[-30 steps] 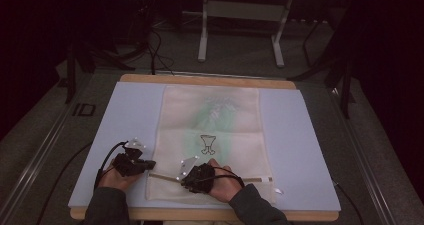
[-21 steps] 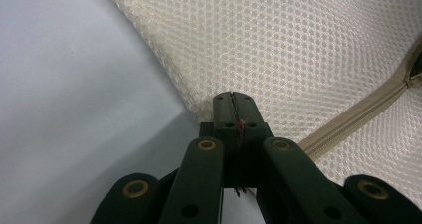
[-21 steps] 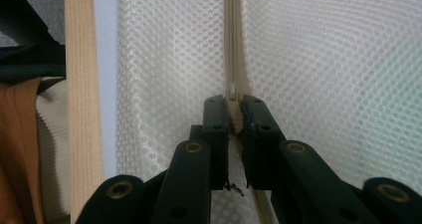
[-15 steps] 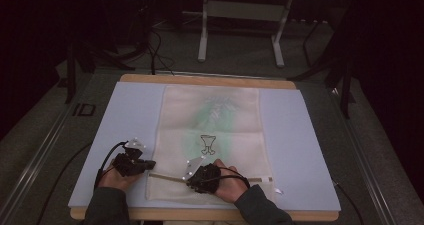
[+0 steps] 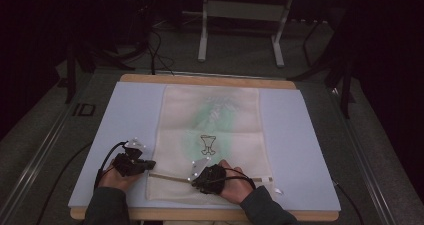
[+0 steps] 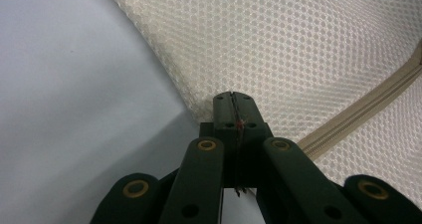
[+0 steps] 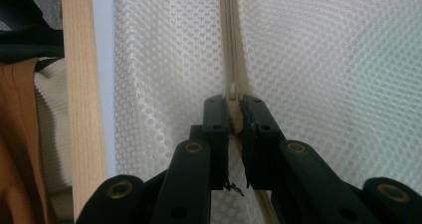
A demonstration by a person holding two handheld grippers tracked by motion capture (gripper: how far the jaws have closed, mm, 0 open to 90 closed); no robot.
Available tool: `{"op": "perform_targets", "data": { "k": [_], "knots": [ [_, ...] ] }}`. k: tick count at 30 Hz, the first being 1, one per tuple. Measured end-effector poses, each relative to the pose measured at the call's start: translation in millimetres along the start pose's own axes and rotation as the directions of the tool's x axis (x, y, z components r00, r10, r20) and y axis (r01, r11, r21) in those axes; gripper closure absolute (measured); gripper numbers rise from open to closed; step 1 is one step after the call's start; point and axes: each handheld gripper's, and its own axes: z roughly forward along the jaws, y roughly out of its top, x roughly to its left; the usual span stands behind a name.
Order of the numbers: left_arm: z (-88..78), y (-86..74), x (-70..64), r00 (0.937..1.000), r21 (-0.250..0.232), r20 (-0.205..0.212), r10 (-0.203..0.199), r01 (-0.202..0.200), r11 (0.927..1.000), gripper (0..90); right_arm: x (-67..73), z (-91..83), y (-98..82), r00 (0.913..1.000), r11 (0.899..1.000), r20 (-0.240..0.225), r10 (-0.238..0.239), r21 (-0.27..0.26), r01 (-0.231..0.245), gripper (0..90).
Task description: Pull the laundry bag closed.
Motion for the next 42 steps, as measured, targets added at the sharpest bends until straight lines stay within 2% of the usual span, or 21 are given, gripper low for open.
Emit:
{"op": "perform_targets", "data": {
  "k": [42],
  "knots": [
    [0.0, 0.2, -0.3, 1.0, 0.002, -0.003, 0.001, -0.001, 1.0, 90.0, -7.0, -18.9, -22.3, 0.9996, 1.0, 0.011, 0.025, -0.001, -0.025, 82.3]
  ]
}}
